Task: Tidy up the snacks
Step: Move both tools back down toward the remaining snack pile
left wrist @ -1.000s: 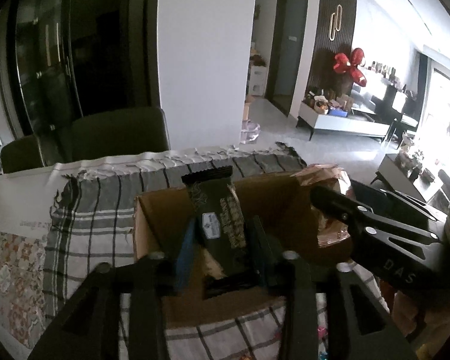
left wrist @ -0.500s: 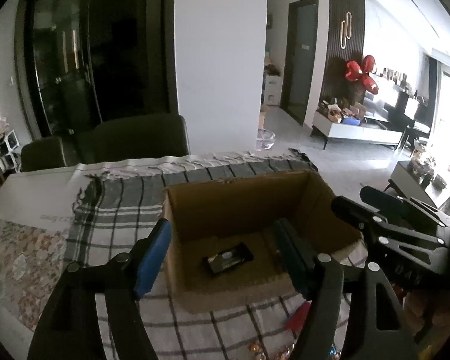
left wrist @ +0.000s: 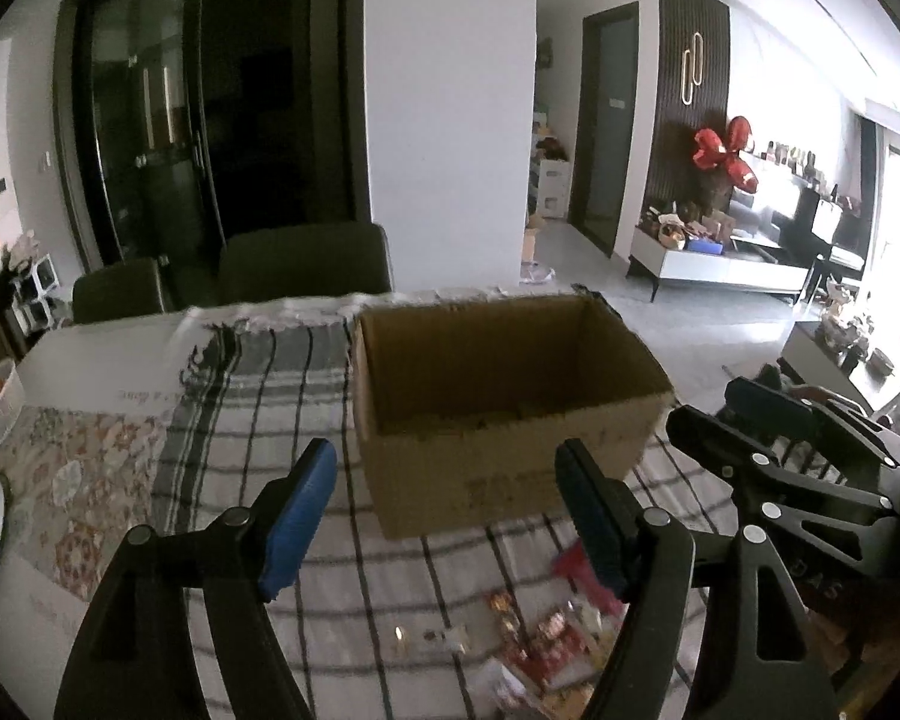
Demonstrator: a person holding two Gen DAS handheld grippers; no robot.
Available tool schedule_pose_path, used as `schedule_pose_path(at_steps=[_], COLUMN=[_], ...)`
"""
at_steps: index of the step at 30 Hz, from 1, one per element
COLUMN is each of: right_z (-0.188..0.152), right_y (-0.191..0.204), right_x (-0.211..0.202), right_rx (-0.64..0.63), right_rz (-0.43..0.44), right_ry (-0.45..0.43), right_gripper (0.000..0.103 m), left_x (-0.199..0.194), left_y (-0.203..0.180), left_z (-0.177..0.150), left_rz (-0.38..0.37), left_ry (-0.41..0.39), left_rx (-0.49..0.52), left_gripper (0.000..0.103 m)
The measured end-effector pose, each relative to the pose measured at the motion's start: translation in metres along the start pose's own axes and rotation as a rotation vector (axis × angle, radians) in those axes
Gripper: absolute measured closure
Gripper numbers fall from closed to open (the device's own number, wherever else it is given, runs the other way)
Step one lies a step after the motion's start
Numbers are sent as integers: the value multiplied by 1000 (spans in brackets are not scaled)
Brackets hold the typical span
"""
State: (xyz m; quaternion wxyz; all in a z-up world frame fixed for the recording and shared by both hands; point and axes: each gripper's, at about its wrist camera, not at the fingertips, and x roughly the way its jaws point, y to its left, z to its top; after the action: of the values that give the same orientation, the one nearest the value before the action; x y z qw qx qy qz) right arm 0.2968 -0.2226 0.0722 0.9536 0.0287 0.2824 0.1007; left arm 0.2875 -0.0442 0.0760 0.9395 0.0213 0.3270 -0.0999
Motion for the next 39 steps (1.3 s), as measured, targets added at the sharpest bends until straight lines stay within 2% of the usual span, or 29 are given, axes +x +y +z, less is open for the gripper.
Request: schedule_pose_path(at_steps=[9, 18, 27, 39], right_z=[-30, -66, -102, -148], right_y=[2, -2, -14, -25], right_x=[-39, -55, -54, -28], right_rx=[-7, 9, 38, 63], right_rz=[-30, -49, -51, -68], right_ry=[-24, -7, 49, 186], right_gripper=[47, 47, 47, 47], left_x=[-26, -32, -18, 14], left_y=[-17, -31, -40, -44], left_z=[-34, -70, -110, -153], left_rz=[-21, -39, -58, -65], left_ry=[21, 74, 175, 310], left_rx=[-1, -4, -24, -51], left_gripper=[28, 28, 29, 29])
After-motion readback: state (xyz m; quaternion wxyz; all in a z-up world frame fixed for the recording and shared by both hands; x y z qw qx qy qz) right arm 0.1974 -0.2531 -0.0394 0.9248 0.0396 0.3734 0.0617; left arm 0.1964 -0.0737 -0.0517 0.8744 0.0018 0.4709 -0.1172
